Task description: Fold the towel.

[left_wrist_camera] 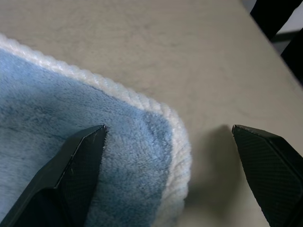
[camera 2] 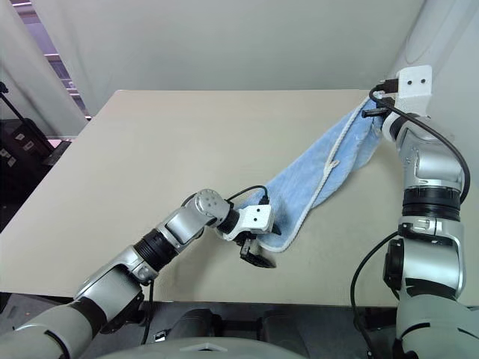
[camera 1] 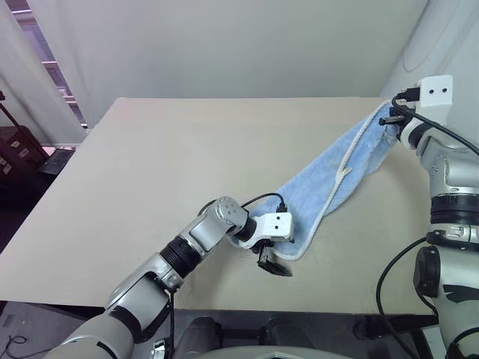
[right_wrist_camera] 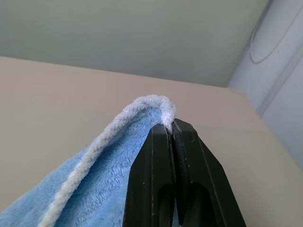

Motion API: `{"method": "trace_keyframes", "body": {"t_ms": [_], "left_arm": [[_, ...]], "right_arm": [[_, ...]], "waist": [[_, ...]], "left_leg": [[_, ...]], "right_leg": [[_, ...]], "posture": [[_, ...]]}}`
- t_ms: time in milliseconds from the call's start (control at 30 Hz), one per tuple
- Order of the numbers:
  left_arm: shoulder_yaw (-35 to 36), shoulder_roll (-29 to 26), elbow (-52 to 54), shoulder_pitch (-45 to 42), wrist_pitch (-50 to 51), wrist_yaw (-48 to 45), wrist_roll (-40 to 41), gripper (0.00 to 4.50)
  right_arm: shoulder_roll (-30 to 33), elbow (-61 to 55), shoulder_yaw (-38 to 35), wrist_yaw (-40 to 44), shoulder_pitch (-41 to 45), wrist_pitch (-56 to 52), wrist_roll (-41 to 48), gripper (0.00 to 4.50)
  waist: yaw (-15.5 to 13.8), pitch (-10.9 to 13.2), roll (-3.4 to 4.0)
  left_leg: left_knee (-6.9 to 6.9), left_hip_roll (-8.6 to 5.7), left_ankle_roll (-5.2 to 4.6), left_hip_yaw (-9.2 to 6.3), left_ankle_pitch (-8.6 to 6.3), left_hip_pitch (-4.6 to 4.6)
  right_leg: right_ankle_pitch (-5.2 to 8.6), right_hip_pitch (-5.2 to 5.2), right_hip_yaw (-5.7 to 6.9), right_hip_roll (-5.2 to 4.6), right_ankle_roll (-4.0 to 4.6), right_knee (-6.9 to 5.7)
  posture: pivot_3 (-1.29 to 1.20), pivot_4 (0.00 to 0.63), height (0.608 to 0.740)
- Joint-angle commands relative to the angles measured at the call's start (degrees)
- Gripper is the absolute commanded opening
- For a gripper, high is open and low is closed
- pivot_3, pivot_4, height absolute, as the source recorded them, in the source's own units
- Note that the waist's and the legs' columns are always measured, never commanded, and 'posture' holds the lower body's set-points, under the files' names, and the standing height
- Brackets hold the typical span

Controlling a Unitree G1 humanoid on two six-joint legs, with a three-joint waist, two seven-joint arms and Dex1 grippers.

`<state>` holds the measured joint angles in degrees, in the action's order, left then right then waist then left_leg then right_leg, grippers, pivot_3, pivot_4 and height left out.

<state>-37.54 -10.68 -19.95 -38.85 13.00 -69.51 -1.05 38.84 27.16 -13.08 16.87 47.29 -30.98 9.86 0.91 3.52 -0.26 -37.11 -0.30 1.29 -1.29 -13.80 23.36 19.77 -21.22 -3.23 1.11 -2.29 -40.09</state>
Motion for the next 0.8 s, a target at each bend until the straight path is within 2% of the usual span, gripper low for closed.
{"method": "trace_keyframes", "body": {"t_ms": [33,133,233,600,700,800], "left_arm": [[0.03,0.83,-0.91,-0.65,-1.04,0.47,-1.24,4.5],[-0.04,1.53,-1.17,-0.76,0.73,-0.18,-1.24,4.5],[0.0,1.72,-1.51,-0.92,1.39,-0.7,-1.49,3.94],[0.62,1.84,-2.29,-0.62,9.03,-1.67,-1.09,0.08],[0.95,1.18,-1.94,-0.58,9.6,-2.11,-1.04,0.03],[5.15,1.35,-0.1,-1.27,12.94,-3.8,3.53,0.03]], "right_arm": [[0.55,-3.52,-1.98,-0.72,0.26,-0.2,0.48,0.02],[0.56,-3.84,-2.4,-1.04,-0.17,-0.43,0.36,0.02],[0.59,-4.29,-2.66,-1.23,-0.33,-0.75,0.36,0.0],[0.45,-4.88,-2.72,-1.5,-0.95,-0.86,0.22,0.0],[0.5,-4.5,-2.83,-1.64,-1.03,-0.7,0.19,0.0],[0.55,-4.44,-2.97,-1.72,-1.11,-0.49,0.27,0.0]], "waist": [[-0.03,0.0,0.01],[-0.04,-0.01,0.01],[-0.09,-0.01,0.02],[0.13,-0.05,0.07],[0.13,-0.05,0.07],[0.21,-0.05,0.08]], "left_leg": [[-0.02,0.0,0.0,0.0,0.0,0.0],[-0.04,0.0,0.0,0.0,0.0,0.0],[-0.08,-0.01,0.0,0.0,0.0,-0.01],[-0.03,0.01,0.0,-0.02,0.0,-0.05],[-0.03,0.01,0.0,-0.02,0.0,-0.06],[-0.03,0.01,0.0,-0.02,0.0,-0.06]], "right_leg": [[0.0,0.0,0.0,0.0,0.0,0.0],[-0.01,0.03,0.0,0.0,-0.03,0.0],[-0.02,0.06,0.0,0.0,-0.04,0.0],[-0.02,0.07,0.0,0.04,-0.05,-0.01],[-0.02,0.08,0.0,0.04,-0.05,-0.01],[-0.03,0.08,0.0,0.04,-0.04,-0.02]], "posture": [[0.0,0.0,0.74],[0.0,0.0,0.74],[0.0,0.0,0.74],[0.0,0.0,0.74],[0.0,0.0,0.74],[0.0,0.0,0.74]]}}
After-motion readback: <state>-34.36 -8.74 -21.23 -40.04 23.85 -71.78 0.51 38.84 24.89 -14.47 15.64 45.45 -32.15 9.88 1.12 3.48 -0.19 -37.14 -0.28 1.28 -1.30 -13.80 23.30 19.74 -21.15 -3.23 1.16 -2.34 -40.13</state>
